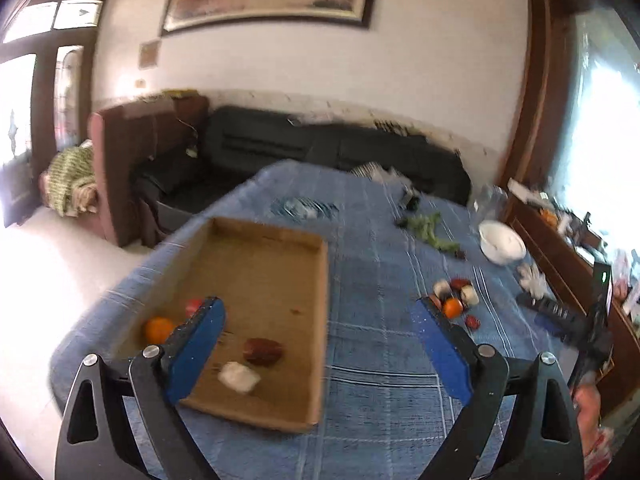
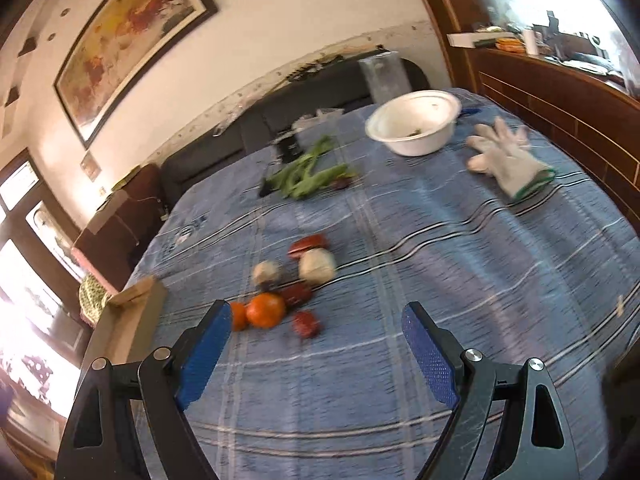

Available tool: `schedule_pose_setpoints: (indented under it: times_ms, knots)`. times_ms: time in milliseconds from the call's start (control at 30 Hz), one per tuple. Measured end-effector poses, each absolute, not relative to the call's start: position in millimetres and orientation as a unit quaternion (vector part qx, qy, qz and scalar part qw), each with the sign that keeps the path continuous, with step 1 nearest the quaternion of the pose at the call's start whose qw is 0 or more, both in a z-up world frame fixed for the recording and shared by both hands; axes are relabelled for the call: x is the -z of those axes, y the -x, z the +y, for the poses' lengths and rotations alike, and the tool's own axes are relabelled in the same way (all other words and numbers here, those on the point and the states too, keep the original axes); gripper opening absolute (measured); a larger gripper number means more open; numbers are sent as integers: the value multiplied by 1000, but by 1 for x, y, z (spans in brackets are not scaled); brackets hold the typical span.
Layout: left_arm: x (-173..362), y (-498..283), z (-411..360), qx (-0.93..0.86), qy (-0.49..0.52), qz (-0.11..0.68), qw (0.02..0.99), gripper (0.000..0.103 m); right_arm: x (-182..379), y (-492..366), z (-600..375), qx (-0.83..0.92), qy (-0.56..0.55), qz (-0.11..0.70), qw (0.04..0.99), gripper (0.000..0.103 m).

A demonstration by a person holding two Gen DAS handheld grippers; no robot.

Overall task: Organize fruits
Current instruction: 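Grasp the second orange with the left tool while the right tool grasps a red date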

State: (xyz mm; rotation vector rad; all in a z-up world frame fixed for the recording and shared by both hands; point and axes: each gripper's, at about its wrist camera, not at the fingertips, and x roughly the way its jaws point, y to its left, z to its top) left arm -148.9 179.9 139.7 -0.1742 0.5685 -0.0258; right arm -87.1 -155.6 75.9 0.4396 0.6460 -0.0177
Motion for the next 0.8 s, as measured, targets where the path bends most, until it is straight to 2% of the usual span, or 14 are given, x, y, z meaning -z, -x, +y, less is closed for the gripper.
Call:
schedule_pose_setpoints:
  times_ms: [200, 267, 333, 400, 600, 800]
  knots:
    - [-104, 74, 132, 116, 115, 353, 921, 93, -75, 51, -157, -1, -173, 346, 922, 88]
    - [-95, 55, 114, 133, 109, 361, 916, 87, -72, 34, -153, -7, -167, 354, 920, 84]
    - [-81, 33, 92, 147, 85, 375, 911, 72, -68, 14, -150, -17, -165, 362, 917, 75]
    - [-67, 15, 73, 162, 69, 395, 902, 64, -61, -5, -149, -19, -169, 374, 912, 68]
    - [-37, -24, 40, 164, 17, 413, 896, 63, -46, -51, -140, -29, -159, 402, 901, 68]
    - [-17, -48, 38, 172, 31, 435, 883, 63, -25, -67, -129, -37, -142, 422, 894, 68]
